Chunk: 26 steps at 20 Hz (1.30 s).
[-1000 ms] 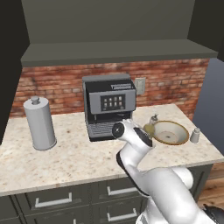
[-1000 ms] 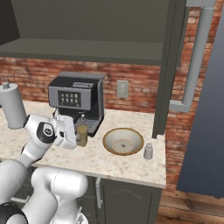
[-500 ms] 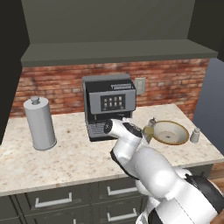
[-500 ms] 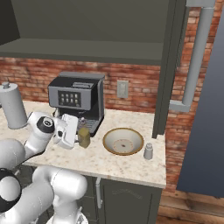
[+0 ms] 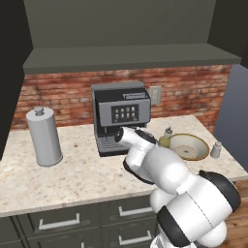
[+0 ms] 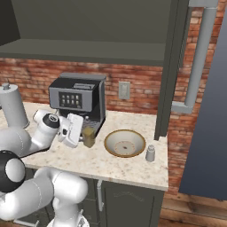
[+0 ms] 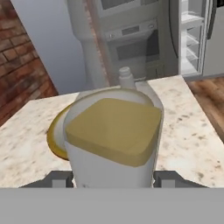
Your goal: Retrieve the bottle and the shaker from the cabinet and place them next to the mixing bowl on the counter. Then add garlic from the fridge to the mixing bowl.
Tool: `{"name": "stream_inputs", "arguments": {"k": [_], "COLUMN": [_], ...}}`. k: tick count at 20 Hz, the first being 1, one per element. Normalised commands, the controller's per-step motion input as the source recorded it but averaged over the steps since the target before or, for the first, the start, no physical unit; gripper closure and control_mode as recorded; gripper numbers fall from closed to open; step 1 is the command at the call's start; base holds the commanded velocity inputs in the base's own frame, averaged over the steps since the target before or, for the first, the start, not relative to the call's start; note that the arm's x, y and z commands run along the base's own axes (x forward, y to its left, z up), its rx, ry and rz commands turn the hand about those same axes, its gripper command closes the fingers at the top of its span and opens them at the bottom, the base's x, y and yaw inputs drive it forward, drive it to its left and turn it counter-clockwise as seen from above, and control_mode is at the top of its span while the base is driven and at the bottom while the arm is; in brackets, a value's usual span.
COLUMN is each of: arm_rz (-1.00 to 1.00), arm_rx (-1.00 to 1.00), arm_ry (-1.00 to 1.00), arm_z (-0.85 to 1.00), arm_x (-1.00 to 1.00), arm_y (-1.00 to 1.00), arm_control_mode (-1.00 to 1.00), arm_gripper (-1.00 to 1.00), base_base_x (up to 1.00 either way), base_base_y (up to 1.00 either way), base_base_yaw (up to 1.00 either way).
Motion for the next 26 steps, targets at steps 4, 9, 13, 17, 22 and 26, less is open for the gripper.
{"name": "stream_inputs", "arguments": {"k": [4,9,13,17,22,26], "arm_rz": [0.1,0.16,0.18,0.11,0.03,0.01], "arm_rx": [0.0,0.0,0.0,0.0,-0.01,0.0], "arm_ry": [0.0,0.0,-0.01,-0.03,0.0,0.0], "arm_z": [-0.16,-0.2,-0.2,-0.13,-0.28,-0.25], "arm_x": [0.02,0.0,0.0,0.0,0.0,0.0], "arm_y": [-0.27,-0.03,0.0,-0.13,-0.26,-0.07], "arm_control_mode": [-1.0,-1.0,-1.0,-1.0,-1.0,-1.0], "arm_gripper": [1.0,1.0,1.0,1.0,1.0,1.0], "base_base_x": [0.0,0.0,0.0,0.0,0.0,0.0], "base_base_y": [0.0,0.0,0.0,0.0,0.0,0.0], "base_base_yaw": [0.0,0.0,0.0,0.0,0.0,0.0]}}
